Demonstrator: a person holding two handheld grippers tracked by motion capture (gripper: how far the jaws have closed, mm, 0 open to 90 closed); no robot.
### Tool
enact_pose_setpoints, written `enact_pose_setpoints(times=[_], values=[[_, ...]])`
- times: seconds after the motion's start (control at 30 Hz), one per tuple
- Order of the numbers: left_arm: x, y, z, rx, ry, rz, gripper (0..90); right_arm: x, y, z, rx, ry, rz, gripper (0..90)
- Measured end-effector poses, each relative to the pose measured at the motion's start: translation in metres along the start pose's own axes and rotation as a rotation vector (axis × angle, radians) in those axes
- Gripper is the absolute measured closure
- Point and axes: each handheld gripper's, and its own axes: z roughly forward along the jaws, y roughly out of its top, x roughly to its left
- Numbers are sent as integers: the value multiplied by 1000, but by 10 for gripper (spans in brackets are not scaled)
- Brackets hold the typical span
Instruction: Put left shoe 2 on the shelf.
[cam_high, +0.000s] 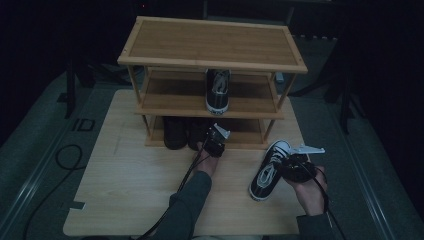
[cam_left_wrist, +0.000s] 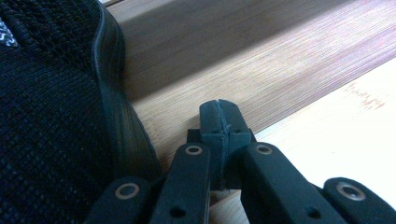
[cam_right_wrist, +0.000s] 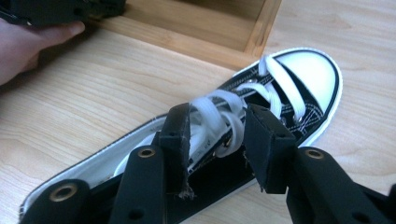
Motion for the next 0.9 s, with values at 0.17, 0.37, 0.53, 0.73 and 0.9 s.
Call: enact_pose_setpoints(times=[0.17,0.37,0.53,0.73,0.9], values=[[0,0,0,-1,0,0,900,-1,-3,5,33,-34,16,586],[0,0,0,-1,1,-1,900,-1,-7,21,104,-30,57,553],[1,0,0,-1,-1,1,900,-1,-9,30,134,-41,90,648],[1,0,0,-1,-1,1,900,-1,-9,27,134,-48,92,750],[1,0,0,-1,-2,2,900,-1,-9,25,136,-38,97,764]])
